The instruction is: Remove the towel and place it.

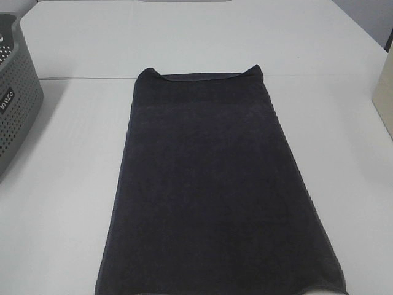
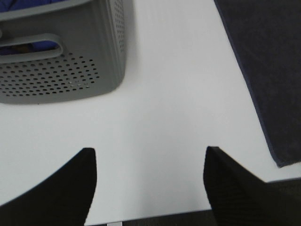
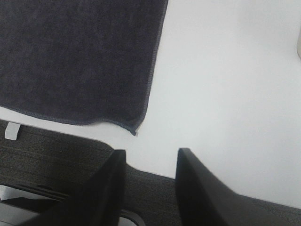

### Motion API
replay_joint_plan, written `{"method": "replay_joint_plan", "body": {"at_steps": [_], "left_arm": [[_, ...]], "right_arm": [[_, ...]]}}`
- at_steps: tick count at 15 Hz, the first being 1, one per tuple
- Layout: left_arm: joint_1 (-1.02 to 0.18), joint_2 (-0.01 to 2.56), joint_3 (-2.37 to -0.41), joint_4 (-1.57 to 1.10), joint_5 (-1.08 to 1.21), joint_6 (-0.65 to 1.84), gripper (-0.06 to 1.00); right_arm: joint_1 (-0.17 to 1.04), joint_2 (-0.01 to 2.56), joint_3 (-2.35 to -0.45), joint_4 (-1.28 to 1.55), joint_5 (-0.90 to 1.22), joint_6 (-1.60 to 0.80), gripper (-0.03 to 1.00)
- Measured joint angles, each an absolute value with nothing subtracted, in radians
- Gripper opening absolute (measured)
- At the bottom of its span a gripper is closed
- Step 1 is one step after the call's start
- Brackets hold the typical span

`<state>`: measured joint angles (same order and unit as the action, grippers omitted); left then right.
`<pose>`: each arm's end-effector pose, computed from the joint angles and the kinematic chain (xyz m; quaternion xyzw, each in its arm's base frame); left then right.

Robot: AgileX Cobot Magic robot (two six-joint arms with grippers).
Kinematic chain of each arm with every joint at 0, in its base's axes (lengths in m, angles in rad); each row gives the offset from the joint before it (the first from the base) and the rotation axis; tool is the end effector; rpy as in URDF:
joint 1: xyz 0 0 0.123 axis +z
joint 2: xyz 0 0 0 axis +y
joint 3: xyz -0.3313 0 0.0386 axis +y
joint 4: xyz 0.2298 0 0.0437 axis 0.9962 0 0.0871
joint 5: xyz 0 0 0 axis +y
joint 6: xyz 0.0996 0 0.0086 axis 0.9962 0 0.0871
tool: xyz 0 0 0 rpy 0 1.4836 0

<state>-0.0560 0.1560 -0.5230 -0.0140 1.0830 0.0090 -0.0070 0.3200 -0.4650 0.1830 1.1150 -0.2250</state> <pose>-0.0417 0.0011 0.2770 0.0288 0.8906 -0.0177 0.4535 -0.0181 0.0165 0.2645 -0.0918 0.9330 0.0513 0.3441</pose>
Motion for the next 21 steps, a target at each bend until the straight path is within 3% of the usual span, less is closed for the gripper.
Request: {"method": "replay_joint_plan", "body": {"at_steps": [4,13,21], "left_arm": [[-0.056,0.000,-0.523,-0.016,1.081,0.009,0.62],[-0.056,-0.007,-0.523,-0.022,1.080,0.009,0.62],[-0.056,-0.007,-0.523,-0.023,1.080,0.009,0.62]], "right_arm": [[-0.007,0.256,-0.464,0.184,1.114,-0.225,0.36],[-0.007,-0.002,-0.462,0.187,1.115,-0.226,0.36],[-0.007,-0.004,-0.462,0.203,1.115,-0.226,0.36]]}}
